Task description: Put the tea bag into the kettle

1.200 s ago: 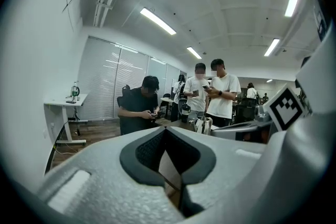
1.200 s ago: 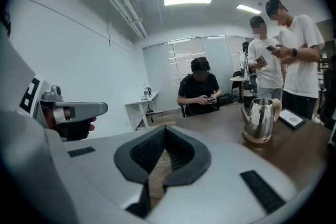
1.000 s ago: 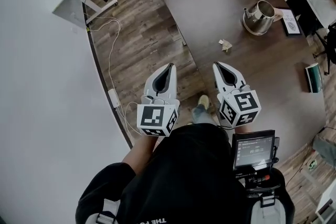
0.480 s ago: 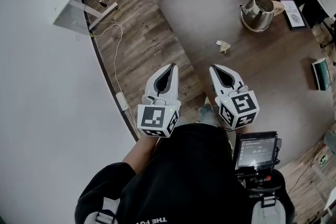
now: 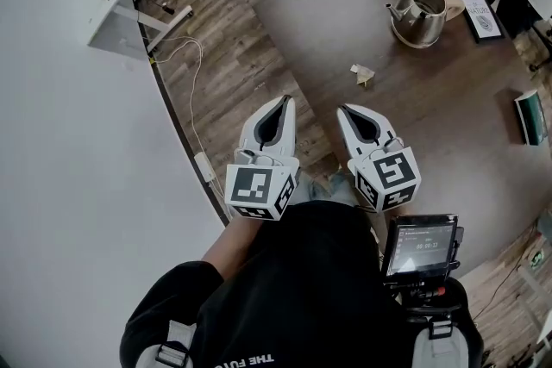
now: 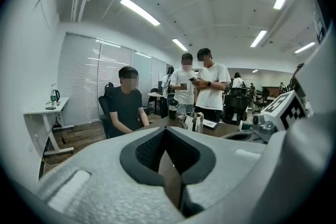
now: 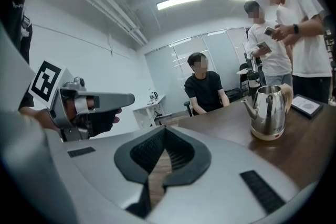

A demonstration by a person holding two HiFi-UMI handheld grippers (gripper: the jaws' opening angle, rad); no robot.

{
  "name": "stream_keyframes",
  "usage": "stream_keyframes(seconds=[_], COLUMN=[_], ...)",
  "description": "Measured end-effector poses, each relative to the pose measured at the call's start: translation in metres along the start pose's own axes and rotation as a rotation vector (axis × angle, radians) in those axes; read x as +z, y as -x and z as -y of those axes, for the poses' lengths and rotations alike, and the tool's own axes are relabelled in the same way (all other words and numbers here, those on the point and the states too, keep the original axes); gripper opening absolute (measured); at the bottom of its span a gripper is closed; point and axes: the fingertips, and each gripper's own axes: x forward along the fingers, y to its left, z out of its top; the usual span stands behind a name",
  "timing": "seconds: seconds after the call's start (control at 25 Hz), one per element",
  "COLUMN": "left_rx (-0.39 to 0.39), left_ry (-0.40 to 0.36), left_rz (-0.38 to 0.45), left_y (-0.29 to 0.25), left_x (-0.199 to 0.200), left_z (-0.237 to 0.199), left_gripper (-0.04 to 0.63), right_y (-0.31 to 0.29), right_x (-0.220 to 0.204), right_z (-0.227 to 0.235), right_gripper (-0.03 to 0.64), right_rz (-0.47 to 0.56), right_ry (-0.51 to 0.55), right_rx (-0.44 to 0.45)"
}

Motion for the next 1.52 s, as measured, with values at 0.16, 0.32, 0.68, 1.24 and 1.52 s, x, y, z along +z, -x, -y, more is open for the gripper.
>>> stream_keyframes(seconds=[0.16,0.32,0.68,1.24,1.52], left_rx=[0.007,0.000,-0.068,-0.186,-0.239], left_ry=[0.011,0.021,0.067,0.142,0.155], left_rz=[0.008,0.009,0.026,0.054,0.060], left_y=[0.004,0.006,-0.012,-0.063,-0.085], left_x=[0.001,-0.003,-0.007,0.002,0.005], left_z=[-0.002,-0.009,-0.038,-0.148,-0.193], left_gripper=[0.002,0.002,0.003,0.002,0.002], right_y=[-0.003,-0.005,-0.032,-0.132,-0.178], right_x=[-0.010,-0.008,0.005,0.041,0.050], right_z=[-0.005,-0.005,-0.019,-0.026,-0.017], right_gripper=[0.005,0.005,0.005,0.005,0.005], right_rz=[-0.054,-0.039,-0.009,-0.031,-0.059], right_ry=[0.025,0.008,0.063,0.046,0.023], right_rx=[-0.001,-0.018,0.004,-0.156,-0.259])
